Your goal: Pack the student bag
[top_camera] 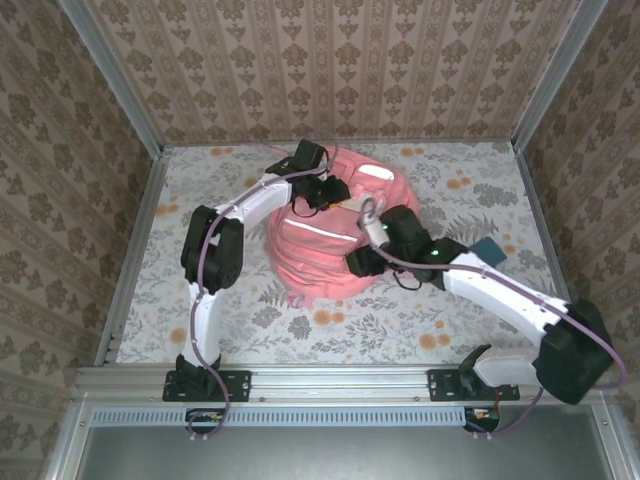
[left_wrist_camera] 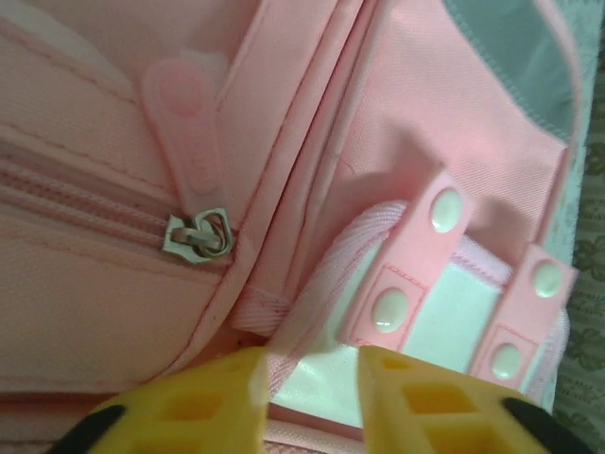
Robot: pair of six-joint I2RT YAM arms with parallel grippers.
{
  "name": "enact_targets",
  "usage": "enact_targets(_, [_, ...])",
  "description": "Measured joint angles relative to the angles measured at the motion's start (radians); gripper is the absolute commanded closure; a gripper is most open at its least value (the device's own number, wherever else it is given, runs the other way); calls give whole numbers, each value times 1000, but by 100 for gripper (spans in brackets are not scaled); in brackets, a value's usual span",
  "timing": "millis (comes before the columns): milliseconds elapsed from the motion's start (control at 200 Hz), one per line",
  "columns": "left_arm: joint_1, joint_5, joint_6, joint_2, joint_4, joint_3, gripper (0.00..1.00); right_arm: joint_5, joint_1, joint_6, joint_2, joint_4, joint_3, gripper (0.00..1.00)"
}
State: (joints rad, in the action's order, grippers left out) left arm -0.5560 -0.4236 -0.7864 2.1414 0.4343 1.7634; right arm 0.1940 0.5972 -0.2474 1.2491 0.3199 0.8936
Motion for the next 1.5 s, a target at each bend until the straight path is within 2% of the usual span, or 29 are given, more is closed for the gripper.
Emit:
enact_targets(160, [33, 6, 18, -152, -9, -131, 56, -8, -77, -159, -81, 0, -32, 27])
enact_targets(330, [29, 59, 60, -367, -17, -308, 54, -2, -111, -370, -74, -23, -34, 25])
enact_targets(480, [-43, 126, 109, -520, -31, -492, 54, 17, -117, -536, 9, -72, -27, 31])
enact_targets(705, [-198, 203, 152, -663, -97, -730, 57, 37, -118, -661, 170, -87, 59, 44])
enact_targets(825, [-257, 212, 154, -682, -156, -775, 62, 55, -118, -706, 217, -106, 74, 51])
enact_targets(910, [-274, 210, 152, -674, -188, -781, 63, 62, -118, -732, 241, -111, 76, 53])
enact_targets(1120, [-285, 192, 153, -613, -227, -781, 65, 73, -118, -761, 258, -112, 76, 54])
enact_targets(1310, [-295, 176, 152, -569, -240, -781, 74, 78, -118, -775, 260, -112, 82, 57])
enact_targets(1500, [-296, 169, 152, -550, -253, -773, 79, 92, -118, -779, 282, -111, 95, 60])
